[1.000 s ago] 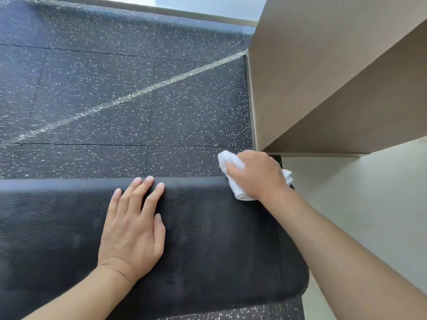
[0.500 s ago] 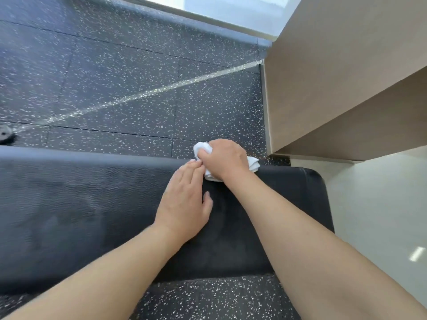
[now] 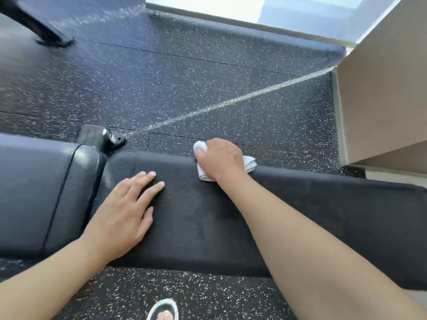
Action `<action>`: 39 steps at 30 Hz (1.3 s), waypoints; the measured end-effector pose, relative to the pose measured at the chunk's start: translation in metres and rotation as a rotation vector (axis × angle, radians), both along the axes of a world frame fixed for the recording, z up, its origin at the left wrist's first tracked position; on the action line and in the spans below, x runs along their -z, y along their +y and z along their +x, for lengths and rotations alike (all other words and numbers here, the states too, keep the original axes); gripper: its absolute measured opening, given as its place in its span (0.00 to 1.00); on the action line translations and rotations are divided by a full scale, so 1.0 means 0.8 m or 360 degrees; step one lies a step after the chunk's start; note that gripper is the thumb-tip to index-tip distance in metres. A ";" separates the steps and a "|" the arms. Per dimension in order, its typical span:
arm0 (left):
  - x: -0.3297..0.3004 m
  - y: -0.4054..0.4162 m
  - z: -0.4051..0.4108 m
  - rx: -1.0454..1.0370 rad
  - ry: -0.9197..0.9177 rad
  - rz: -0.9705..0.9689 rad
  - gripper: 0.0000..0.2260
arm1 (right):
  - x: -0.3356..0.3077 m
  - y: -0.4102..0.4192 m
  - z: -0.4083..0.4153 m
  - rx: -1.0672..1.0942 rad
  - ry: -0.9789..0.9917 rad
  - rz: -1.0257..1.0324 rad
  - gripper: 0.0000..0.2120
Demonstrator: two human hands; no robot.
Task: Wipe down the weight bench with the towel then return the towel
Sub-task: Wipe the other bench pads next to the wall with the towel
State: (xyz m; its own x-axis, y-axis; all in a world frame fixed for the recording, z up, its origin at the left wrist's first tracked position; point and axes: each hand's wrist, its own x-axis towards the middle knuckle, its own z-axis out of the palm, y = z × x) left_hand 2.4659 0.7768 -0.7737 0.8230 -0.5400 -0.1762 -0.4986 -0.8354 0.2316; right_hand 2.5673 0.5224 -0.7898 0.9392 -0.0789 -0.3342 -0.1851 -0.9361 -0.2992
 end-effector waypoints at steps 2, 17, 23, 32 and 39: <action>-0.001 0.030 0.004 -0.0003 0.0001 0.0004 0.26 | 0.002 0.049 0.012 -0.0036 -0.0049 0.0004 0.18; -0.007 0.044 -0.001 -0.0380 0.0013 -0.0059 0.24 | 0.003 0.148 0.035 -0.0092 -0.0202 0.0016 0.19; -0.014 -0.023 -0.011 -0.0554 -0.0029 0.0132 0.27 | -0.004 0.115 0.024 -0.0170 -0.0153 0.0196 0.19; -0.008 -0.199 -0.018 -0.0333 -0.0089 0.0328 0.29 | -0.002 -0.164 -0.051 -0.0043 -0.0180 0.0083 0.15; 0.002 -0.462 -0.051 -0.0078 -0.0018 0.0229 0.28 | 0.000 -0.363 -0.118 0.0095 -0.0355 -0.0035 0.21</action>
